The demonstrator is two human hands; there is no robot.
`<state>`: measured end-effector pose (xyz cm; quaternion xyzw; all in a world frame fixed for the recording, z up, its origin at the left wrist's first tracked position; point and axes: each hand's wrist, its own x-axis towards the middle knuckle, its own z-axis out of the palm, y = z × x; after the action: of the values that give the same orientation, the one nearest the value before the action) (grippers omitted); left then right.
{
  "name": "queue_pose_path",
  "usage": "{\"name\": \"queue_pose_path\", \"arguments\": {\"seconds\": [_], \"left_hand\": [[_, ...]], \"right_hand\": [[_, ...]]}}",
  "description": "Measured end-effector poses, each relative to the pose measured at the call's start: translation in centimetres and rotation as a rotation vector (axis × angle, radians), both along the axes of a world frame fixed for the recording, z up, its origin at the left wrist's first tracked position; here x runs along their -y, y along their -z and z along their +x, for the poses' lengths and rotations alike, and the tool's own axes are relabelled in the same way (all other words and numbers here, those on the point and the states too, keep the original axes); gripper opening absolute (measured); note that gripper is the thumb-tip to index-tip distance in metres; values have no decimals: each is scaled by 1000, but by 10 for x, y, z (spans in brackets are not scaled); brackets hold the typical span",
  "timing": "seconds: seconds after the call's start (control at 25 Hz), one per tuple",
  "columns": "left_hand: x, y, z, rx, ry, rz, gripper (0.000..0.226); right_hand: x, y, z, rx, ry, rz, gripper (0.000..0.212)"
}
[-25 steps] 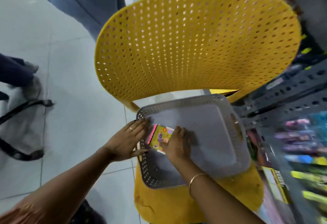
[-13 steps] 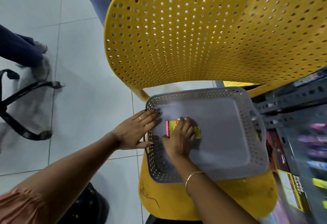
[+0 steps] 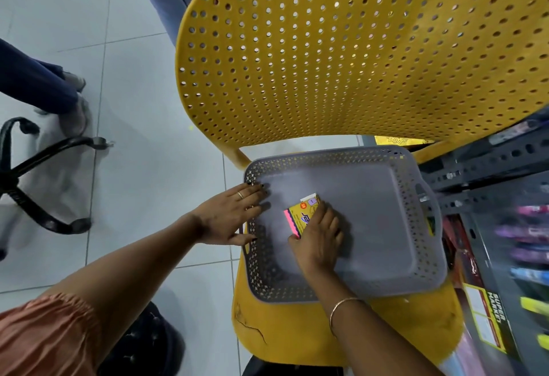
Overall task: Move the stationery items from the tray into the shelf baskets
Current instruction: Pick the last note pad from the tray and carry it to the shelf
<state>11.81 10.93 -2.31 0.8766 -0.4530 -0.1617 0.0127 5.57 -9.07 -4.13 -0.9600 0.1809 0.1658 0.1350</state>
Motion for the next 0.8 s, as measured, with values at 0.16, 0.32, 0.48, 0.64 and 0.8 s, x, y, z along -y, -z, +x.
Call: {"name": "queue_pose_path", "arguments": {"seconds": [0.16, 0.32, 0.48, 0.64, 0.8], "left_hand": [[4, -10, 0, 12, -8, 11, 73], [26, -39, 7, 78, -6, 2, 75], [80, -108, 40, 222, 30, -115, 77], [148, -204, 70, 378, 81, -314, 72], [230, -305, 74, 481, 198, -509, 71]], "right_hand": [[14, -20, 8, 32, -6, 41, 96], [40, -71, 19, 93, -48, 92, 95], [87, -167, 28, 212, -80, 82, 90], [139, -286, 14, 330, -45, 50, 93], [181, -400, -28, 445, 0, -37, 85]]}}
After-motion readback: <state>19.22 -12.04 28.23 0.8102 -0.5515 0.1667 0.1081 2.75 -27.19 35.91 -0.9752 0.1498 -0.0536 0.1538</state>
